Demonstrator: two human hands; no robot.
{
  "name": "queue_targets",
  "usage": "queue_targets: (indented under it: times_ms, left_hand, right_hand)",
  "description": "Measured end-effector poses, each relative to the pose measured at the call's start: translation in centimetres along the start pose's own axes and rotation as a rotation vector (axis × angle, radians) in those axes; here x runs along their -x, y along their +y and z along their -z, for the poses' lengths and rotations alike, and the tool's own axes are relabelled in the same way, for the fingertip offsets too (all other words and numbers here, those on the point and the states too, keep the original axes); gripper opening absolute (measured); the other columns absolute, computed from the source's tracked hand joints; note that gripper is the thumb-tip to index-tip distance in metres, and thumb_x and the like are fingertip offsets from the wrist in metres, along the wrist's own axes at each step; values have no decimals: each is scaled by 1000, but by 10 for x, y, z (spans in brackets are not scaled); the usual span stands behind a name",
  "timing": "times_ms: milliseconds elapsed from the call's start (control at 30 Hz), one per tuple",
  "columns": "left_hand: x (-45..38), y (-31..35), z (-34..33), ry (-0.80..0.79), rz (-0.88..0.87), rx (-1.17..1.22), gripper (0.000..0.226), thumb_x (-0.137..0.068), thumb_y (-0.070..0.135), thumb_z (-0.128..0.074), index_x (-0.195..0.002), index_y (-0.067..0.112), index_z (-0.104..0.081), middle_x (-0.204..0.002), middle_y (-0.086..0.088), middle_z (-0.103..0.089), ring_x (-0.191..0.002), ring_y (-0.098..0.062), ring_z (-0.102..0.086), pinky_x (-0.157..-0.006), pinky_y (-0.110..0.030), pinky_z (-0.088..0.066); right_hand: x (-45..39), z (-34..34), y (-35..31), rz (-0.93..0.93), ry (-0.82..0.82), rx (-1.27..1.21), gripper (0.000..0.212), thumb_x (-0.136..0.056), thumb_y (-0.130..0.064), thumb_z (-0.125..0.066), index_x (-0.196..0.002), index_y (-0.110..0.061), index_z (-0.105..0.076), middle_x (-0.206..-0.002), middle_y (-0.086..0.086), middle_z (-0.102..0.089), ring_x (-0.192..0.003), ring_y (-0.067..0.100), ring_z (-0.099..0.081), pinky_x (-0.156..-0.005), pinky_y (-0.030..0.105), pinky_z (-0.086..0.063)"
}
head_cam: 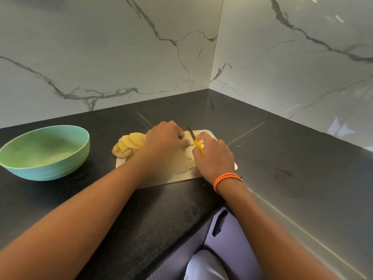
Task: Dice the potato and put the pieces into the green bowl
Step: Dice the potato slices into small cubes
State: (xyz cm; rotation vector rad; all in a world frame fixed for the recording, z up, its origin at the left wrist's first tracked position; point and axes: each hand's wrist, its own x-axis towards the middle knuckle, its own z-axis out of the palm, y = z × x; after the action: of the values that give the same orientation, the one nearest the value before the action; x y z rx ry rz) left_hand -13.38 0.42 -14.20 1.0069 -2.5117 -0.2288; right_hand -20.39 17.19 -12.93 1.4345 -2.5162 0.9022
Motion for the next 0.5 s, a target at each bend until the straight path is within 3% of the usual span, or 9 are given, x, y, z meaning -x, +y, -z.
queue_targets:
  times_ms: [100,300,500]
  left_hand:
    - [-1,-1,-1,2,-8,-20,34,-90,57,-72,-90,24,-82,-105,6,-80,-91,-15,-71,-62,-27,-48]
    - [-3,-3,-3,0,-11,-35,20,-89,56,-70,-80,38,-67,-103,7,-80,-88,-14,-71,-69,-34,-57]
    - [-7,-4,-6,-19,-8,-41,36,-88,58,-69,-93,25,-83,-100,8,-80,-85,-13,-71,-68,-33,-57]
  right_hand:
    - [-14,-7,-3,1,-28,35,33,-99,-29,-50,-130,-27,-61,-109,8,-69,-98,31,-63,-73,35,-40]
    - [-19,-11,-3,29,14,64,31,-101,-31,-50,-128,-24,-62,-109,7,-70,-97,29,-63,-73,34,-40]
    - [-19,-11,-5,46,-13,111,28,-101,-29,-48,-124,-21,-63,-109,9,-69,-96,31,-63,-71,34,-37]
